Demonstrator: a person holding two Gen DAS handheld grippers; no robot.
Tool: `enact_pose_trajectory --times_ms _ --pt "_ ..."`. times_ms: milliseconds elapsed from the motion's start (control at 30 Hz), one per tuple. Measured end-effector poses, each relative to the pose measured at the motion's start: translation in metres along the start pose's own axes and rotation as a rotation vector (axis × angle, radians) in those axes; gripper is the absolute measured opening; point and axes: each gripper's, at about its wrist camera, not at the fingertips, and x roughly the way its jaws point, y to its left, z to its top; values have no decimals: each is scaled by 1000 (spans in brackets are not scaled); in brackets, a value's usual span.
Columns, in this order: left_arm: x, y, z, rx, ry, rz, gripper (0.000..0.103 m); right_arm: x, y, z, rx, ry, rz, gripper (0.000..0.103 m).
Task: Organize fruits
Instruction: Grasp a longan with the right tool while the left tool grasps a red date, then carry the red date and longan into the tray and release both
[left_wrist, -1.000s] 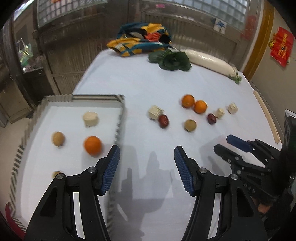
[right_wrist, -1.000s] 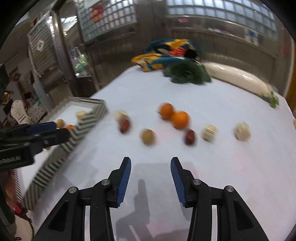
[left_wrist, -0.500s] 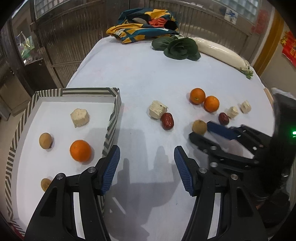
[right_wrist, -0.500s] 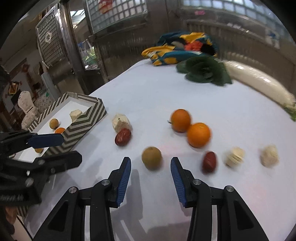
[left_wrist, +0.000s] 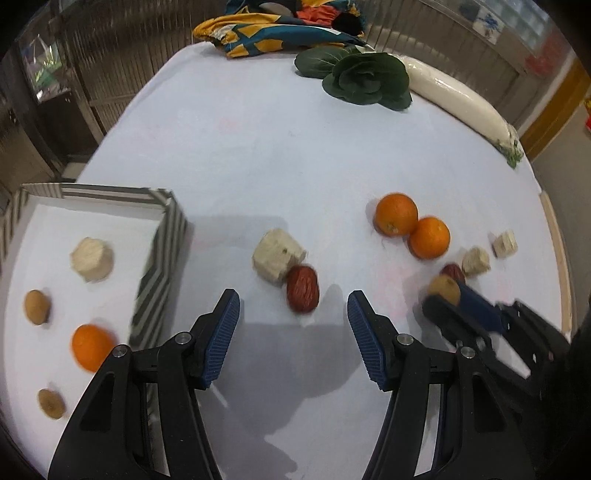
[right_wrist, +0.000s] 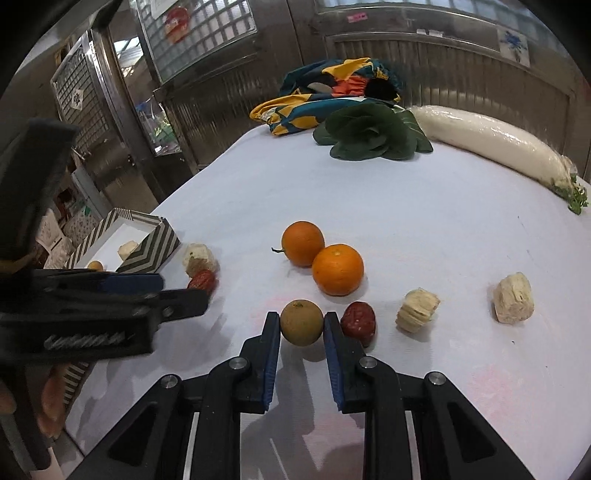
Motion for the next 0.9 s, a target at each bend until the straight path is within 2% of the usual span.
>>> enact_pose_trajectory --times_ms 67,100,133,167,200,433,600,900 --pt "5 -2 1 7 5 9 56 -2 -2 0 3 -4 4 23" --pt "4 -3 1 15 -11 22 38 -3 -2 1 3 -8 8 23" --pt "4 -3 1 24 -11 29 26 -5 -2 1 2 -13 11 23" --pt "4 -2 2 23 -6 21 25 -6 -2 1 2 -19 13 23" --pt "3 -1 2 21 -2 -9 19 -8 -2 2 2 -24 15 23" --pt "-17 -2 -15 70 -23 -19 19 -20 2 2 14 -46 15 23" --pt "-50 6 -36 92 -96 -4 19 -39 21 -6 -8 -78 21 23" --pt "-85 9 -63 117 -225 46 19 -63 59 -28 -49 -128 12 23"
